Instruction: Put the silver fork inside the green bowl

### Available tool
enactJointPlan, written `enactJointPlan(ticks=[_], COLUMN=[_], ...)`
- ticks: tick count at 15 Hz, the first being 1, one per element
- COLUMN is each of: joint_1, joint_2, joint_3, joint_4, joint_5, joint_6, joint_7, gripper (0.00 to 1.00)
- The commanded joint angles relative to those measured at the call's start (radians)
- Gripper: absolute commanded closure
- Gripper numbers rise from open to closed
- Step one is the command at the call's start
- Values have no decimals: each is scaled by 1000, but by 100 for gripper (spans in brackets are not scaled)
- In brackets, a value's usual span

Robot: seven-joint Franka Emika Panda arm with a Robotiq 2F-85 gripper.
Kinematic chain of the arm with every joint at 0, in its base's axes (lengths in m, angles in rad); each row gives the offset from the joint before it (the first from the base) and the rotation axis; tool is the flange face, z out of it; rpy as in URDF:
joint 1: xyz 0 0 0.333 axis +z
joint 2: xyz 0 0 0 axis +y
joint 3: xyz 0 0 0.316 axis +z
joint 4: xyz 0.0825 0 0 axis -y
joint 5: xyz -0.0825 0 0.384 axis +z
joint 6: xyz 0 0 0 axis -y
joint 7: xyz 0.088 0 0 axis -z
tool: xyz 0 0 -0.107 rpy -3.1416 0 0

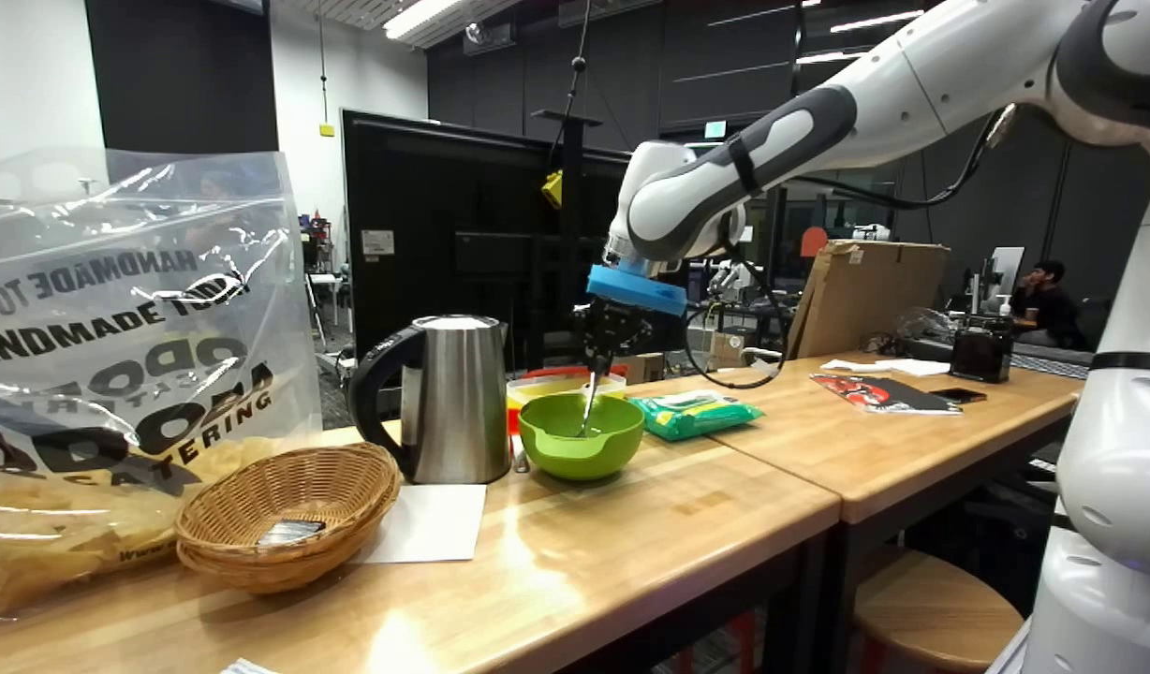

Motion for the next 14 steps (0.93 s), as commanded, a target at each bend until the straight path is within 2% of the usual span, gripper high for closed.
enactJointPlan(ticks=[1,14], joint_1=[-14,-46], joint_2=[-11,26], joint_3=[-19,-63], joint_4=[14,84], joint_5=[54,203], joint_6=[-65,-173], joint_7=[-42,-136], gripper=[95,95])
